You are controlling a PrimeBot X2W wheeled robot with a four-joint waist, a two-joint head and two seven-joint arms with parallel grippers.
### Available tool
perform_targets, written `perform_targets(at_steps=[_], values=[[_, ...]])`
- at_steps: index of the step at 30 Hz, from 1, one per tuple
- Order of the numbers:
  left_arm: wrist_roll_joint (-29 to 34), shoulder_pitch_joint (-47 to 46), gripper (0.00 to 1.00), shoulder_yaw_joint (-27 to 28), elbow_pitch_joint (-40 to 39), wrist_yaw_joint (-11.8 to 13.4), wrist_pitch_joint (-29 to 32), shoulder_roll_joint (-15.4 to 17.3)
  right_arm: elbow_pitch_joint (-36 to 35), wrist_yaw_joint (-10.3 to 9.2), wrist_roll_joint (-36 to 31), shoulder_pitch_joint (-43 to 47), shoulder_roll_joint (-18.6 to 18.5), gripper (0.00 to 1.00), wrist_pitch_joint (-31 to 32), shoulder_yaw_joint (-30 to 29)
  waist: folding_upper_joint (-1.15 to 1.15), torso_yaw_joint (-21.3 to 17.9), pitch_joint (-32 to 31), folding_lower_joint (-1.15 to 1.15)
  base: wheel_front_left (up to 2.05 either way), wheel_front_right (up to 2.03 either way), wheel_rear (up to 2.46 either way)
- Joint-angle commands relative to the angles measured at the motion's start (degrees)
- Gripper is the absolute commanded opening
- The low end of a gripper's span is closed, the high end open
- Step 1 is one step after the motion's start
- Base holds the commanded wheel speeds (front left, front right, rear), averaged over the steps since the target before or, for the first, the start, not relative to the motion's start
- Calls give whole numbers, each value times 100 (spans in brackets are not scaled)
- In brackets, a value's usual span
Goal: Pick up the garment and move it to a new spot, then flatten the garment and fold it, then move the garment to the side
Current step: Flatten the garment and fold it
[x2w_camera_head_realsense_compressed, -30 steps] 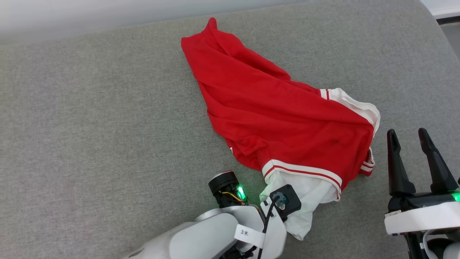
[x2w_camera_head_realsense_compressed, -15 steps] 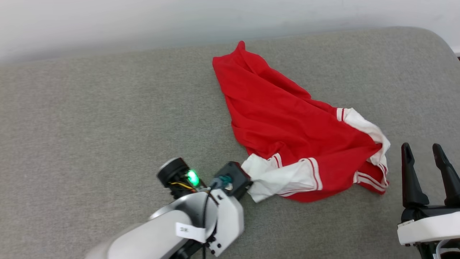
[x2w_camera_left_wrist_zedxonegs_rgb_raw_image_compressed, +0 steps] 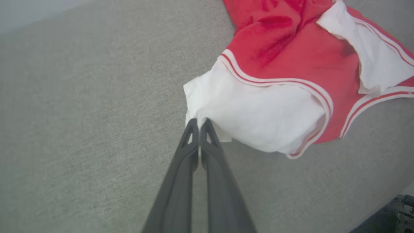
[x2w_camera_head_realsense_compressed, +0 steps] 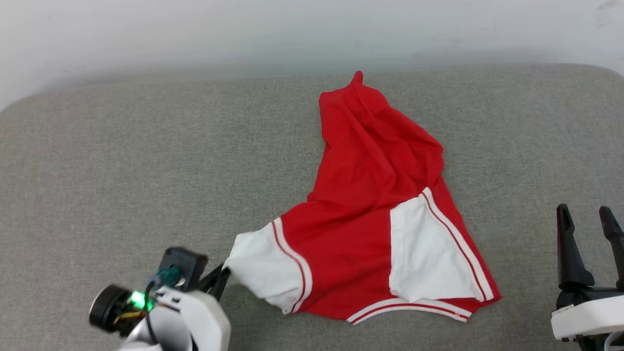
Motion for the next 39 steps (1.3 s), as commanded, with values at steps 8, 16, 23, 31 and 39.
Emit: perform_targets(at_steps=[8,16,23,31,39], values=[[-959,1076,0,434,604,122,-709,-335,-13,-6,13,74,10,100,102,36,0,33,27,0,0,0,0],[-947,947,100,606,1071,-9,-1421,-847,-39,-5,-77,115,10,100,232,156,0,101,-80,0,0,0,0],[-449,740,100,1021,875,248,-2549,-1115,13,-5,-129,320,10,100,676,445,0,157,-259,0,0,0,0],[50,916,100,1537,618,349,-2771,-1335,147,-6,-45,477,-397,100,1980,1344,0,262,-330,0,0,0,0],[494,1157,100,1986,456,244,-2781,-1582,554,-5,396,240,-930,100,2754,2282,0,571,-284,0,0,0,0]])
